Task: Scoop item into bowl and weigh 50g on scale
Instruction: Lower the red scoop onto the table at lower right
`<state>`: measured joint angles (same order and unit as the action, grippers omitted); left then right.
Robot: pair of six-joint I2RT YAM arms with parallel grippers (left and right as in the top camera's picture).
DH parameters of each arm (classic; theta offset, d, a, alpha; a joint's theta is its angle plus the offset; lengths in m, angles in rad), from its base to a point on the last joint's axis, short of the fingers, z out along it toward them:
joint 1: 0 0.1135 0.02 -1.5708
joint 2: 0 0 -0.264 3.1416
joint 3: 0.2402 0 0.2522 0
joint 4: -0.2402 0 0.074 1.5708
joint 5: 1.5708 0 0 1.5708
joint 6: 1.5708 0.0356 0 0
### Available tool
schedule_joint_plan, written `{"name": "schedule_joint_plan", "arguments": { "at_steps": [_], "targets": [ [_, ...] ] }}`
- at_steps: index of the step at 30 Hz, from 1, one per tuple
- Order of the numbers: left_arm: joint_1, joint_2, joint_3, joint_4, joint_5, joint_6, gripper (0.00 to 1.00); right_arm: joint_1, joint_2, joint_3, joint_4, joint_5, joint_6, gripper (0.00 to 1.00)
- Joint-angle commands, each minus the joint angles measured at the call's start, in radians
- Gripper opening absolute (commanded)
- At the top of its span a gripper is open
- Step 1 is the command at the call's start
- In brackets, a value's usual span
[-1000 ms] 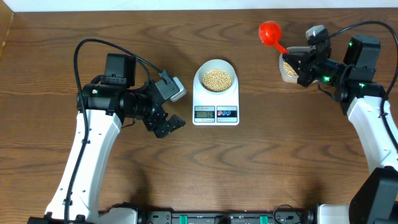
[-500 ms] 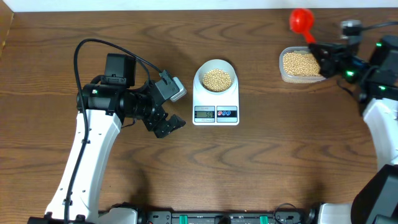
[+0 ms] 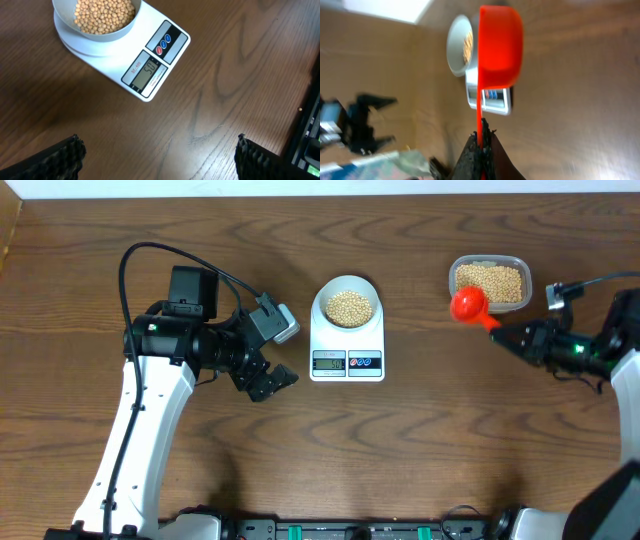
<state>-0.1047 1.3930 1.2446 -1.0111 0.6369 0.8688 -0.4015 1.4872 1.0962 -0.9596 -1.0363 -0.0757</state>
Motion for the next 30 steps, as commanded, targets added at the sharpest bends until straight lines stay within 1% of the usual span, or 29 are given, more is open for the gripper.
{"name": "schedule_joint_plan", "arguments": {
  "at_steps": [1, 11, 14, 17, 20, 23, 26, 30],
  "targets": [
    [0.005, -0.014, 0.015, -0.002, -0.001, 0.013, 0.98, -0.001, -0.146, 0.006, -0.061, 0.098, -0.106, 0.02],
    [0.005, -0.014, 0.015, -0.002, -0.001, 0.013, 0.98, -0.001, -0.486, 0.005, -0.267, 0.277, -0.105, 0.01],
    [0.005, -0.014, 0.015, -0.002, -0.001, 0.013, 0.98, -0.001, -0.573, -0.017, -0.282, 0.293, -0.104, 0.01],
    [0.005, -0.014, 0.015, -0.002, -0.001, 0.013, 0.98, -0.001, -0.652, -0.086, -0.276, 0.293, -0.069, 0.01],
    [0.005, -0.014, 0.015, -0.002, -0.001, 0.013, 0.98, -0.001, -0.713, -0.190, -0.233, 0.293, 0.016, 0.01],
    [0.005, -0.014, 0.015, -0.002, -0.001, 0.013, 0.98, -0.001, -0.752, -0.315, -0.153, 0.281, 0.112, 0.01],
    [0.005, -0.014, 0.015, -0.002, -0.001, 0.013, 0.98, -0.001, -0.759, -0.427, -0.057, 0.278, 0.157, 0.01],
    [0.005, -0.014, 0.015, -0.002, -0.001, 0.013, 0.98, -0.001, -0.759, -0.532, 0.080, 0.280, 0.273, 0.01]
  ]
}}
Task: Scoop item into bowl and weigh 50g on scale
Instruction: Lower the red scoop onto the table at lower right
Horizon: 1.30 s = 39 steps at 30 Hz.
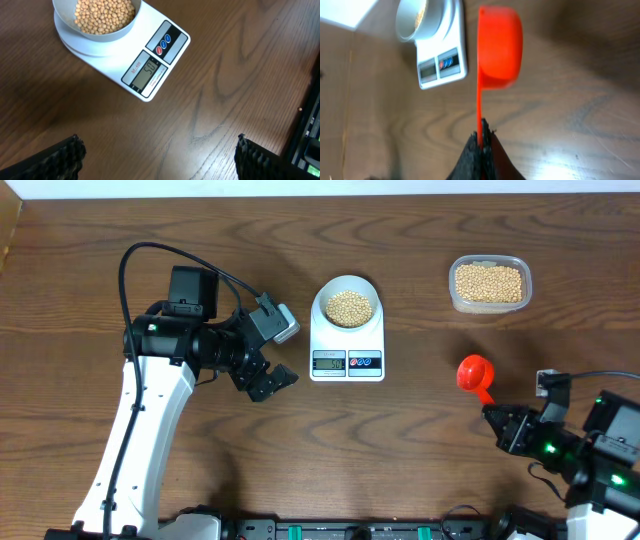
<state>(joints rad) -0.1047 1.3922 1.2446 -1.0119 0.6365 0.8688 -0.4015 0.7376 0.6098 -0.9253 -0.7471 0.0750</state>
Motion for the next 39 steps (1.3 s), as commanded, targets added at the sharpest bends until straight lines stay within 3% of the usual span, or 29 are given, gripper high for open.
{"name": "schedule_joint_plan", "arguments": {
  "at_steps": [1, 10, 17, 20, 29, 31, 36, 39],
  "targets": [
    [0.005, -0.014, 0.015, -0.001, -0.001, 0.013, 0.98, -0.001, -0.009, -0.072, 0.095, 0.003, 0.158, 0.01],
    [0.005, -0.014, 0.015, -0.001, -0.001, 0.013, 0.98, -0.001, -0.009, -0.260, 0.386, 0.137, 0.456, 0.01],
    [0.005, -0.014, 0.015, -0.001, -0.001, 0.013, 0.98, -0.001, -0.009, -0.373, 0.534, 0.135, 0.497, 0.01],
    [0.005, -0.014, 0.015, -0.001, -0.001, 0.013, 0.98, -0.001, -0.009, -0.395, 0.575, 0.143, 0.497, 0.07],
    [0.005, -0.014, 0.015, -0.001, -0.001, 0.013, 0.98, -0.001, 0.015, -0.403, 0.601, 0.220, 0.497, 0.45],
    [0.005, -0.014, 0.015, -0.001, -0.001, 0.013, 0.98, -0.001, 0.016, -0.403, 0.610, 0.272, 0.491, 0.57],
    [0.005, -0.014, 0.015, -0.001, -0.001, 0.013, 0.98, -0.001, 0.016, -0.403, 0.706, 0.368, 0.311, 0.99],
    [0.005, -0.014, 0.015, -0.001, -0.001, 0.013, 0.98, -0.001, 0.016, -0.403, 0.708, 0.462, 0.261, 0.99]
  ]
}}
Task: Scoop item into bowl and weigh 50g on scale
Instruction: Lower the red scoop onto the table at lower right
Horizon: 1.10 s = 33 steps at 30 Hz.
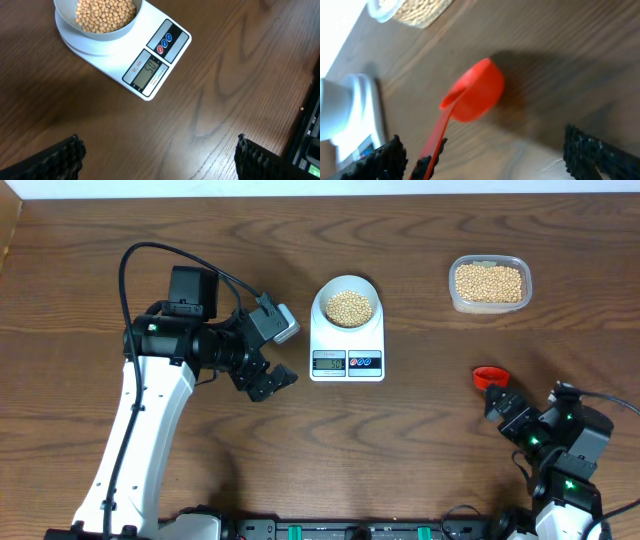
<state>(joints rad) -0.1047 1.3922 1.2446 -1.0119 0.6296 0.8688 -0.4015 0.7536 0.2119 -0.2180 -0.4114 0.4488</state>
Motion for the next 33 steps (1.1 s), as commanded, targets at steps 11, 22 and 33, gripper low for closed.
{"name": "schedule_joint_plan", "arguments": {
  "at_steps": [11, 22, 33],
  "targets": [
    [0.005, -0.014, 0.015, -0.001, 0.006, 0.013, 0.98, 0.021, 0.038, -0.005, -0.002, 0.250, -0.197, 0.99],
    [0.005, -0.014, 0.015, -0.001, 0.006, 0.013, 0.98, 0.063, 0.165, -0.004, 0.061, 0.255, -0.208, 0.99],
    [0.005, -0.014, 0.015, -0.001, 0.006, 0.013, 0.98, 0.063, 0.108, 0.026, 0.224, 0.065, -0.191, 0.99]
  ]
}}
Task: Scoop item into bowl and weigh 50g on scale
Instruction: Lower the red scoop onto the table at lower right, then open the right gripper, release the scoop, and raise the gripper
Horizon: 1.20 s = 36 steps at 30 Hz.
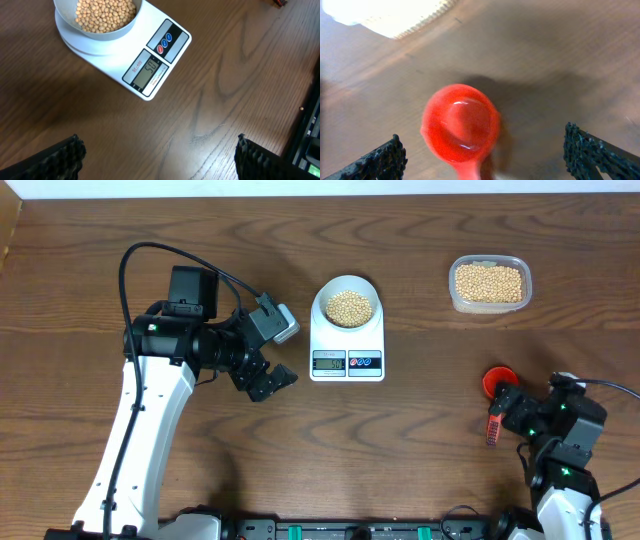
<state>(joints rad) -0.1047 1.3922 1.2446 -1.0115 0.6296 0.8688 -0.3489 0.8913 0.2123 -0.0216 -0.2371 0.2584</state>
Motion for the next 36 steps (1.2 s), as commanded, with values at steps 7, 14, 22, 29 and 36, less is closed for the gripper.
{"name": "schedule_joint_plan", "arguments": {
  "at_steps": [7, 14, 22, 29, 36],
  "targets": [
    [0.005, -0.014, 0.015, -0.002, 0.006, 0.013, 0.98, 0.010, -0.116, 0.029, 0.147, -0.311, 0.161, 0.99],
    [0.005, -0.014, 0.015, -0.002, 0.006, 0.013, 0.98, 0.010, -0.129, 0.029, 0.239, -0.339, 0.332, 0.99],
    [0.005, -0.014, 0.015, -0.002, 0.006, 0.013, 0.98, 0.010, -0.127, 0.029, 0.188, -0.344, 0.378, 0.99],
    [0.005, -0.014, 0.015, -0.002, 0.006, 0.013, 0.98, 0.010, -0.127, 0.029, 0.078, -0.356, 0.377, 0.99],
    [0.005, -0.014, 0.015, -0.002, 0.006, 0.013, 0.98, 0.010, -0.127, 0.029, 0.030, -0.273, 0.374, 0.99]
  ]
}}
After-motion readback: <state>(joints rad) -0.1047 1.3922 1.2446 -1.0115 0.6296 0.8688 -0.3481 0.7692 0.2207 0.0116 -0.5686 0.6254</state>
